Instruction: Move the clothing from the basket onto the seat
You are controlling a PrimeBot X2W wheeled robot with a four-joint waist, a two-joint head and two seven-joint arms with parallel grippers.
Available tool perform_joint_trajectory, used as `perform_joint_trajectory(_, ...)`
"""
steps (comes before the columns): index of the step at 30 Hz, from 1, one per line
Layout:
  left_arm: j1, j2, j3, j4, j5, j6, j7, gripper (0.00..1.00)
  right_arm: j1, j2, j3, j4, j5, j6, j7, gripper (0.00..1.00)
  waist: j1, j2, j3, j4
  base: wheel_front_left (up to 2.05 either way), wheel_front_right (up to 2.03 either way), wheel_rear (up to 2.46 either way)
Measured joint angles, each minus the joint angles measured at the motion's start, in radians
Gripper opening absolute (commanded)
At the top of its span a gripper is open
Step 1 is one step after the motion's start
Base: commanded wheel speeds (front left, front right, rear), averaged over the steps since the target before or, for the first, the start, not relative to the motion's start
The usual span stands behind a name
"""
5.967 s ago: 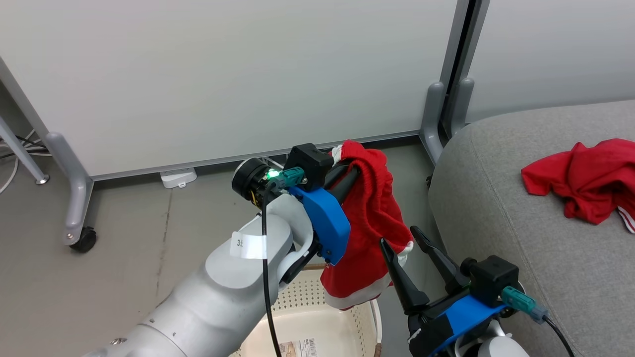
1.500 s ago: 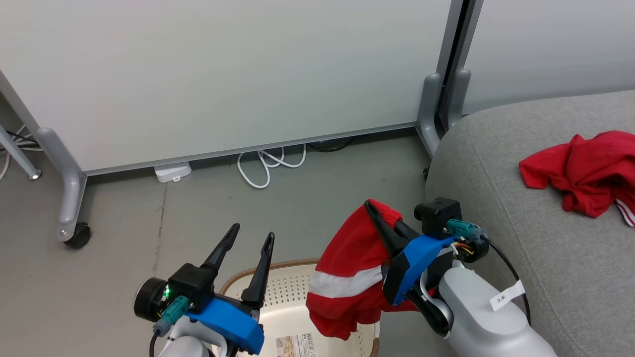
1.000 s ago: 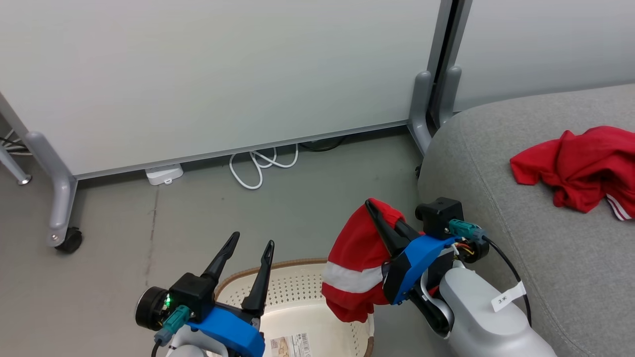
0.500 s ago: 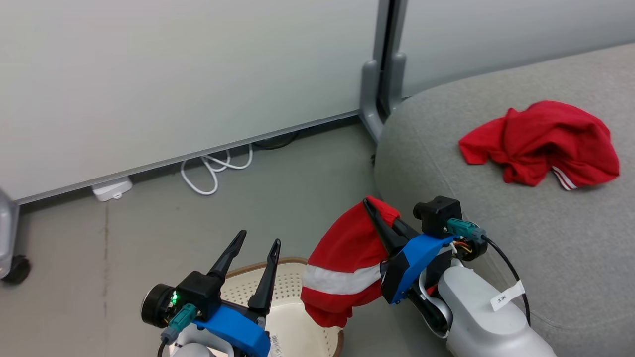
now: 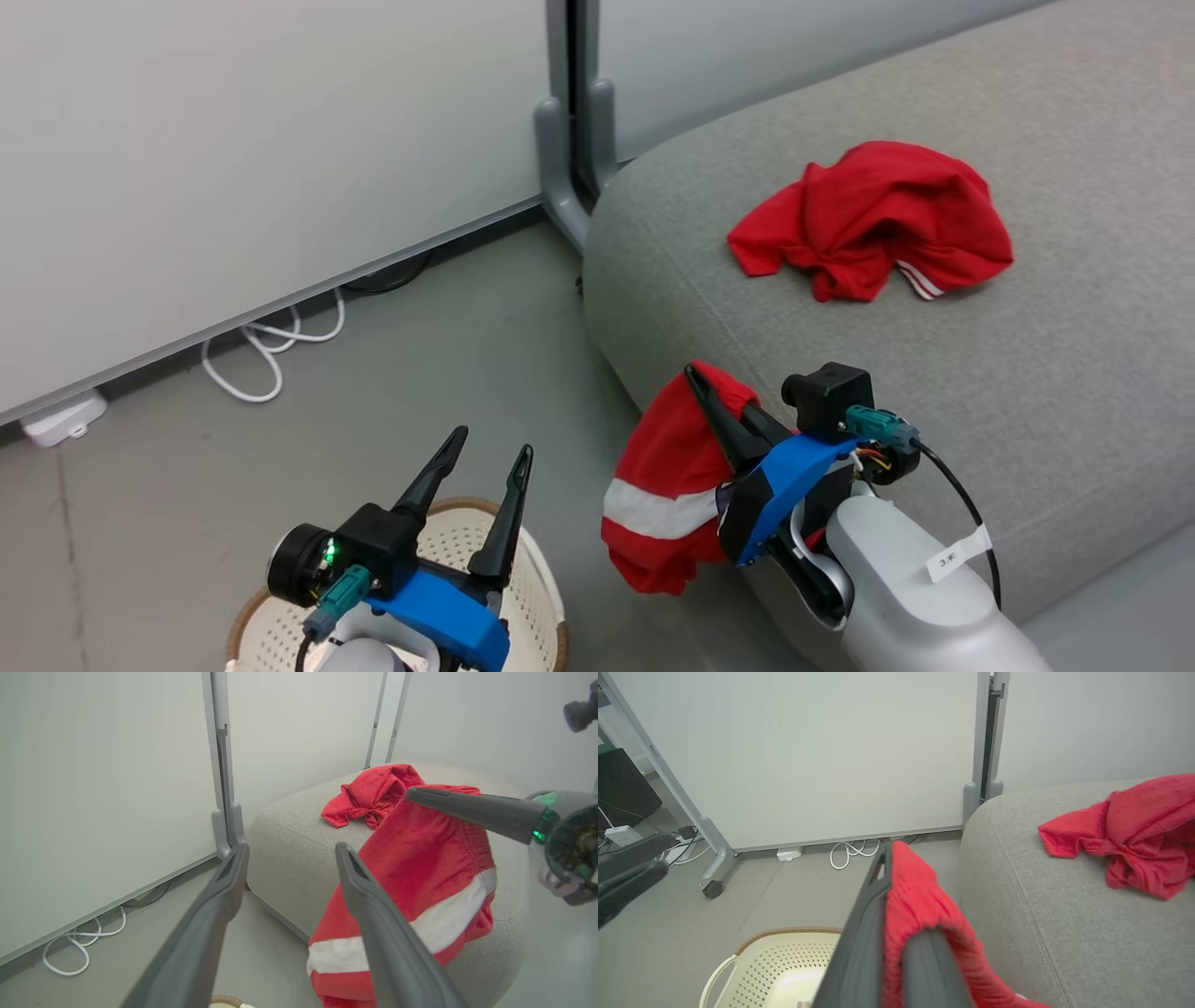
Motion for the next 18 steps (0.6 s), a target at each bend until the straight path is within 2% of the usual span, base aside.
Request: perform_joint_trajectory(18, -0.002, 0.007, -0.009, 0.0, -0.005, 0.0, 0.0, 1.0, 0.011, 0.0, -0.001, -0.02, -0.007, 0.0, 0.0, 0.0, 0.0, 0.0, 0.014, -0.173, 0.0, 0.0, 0.0)
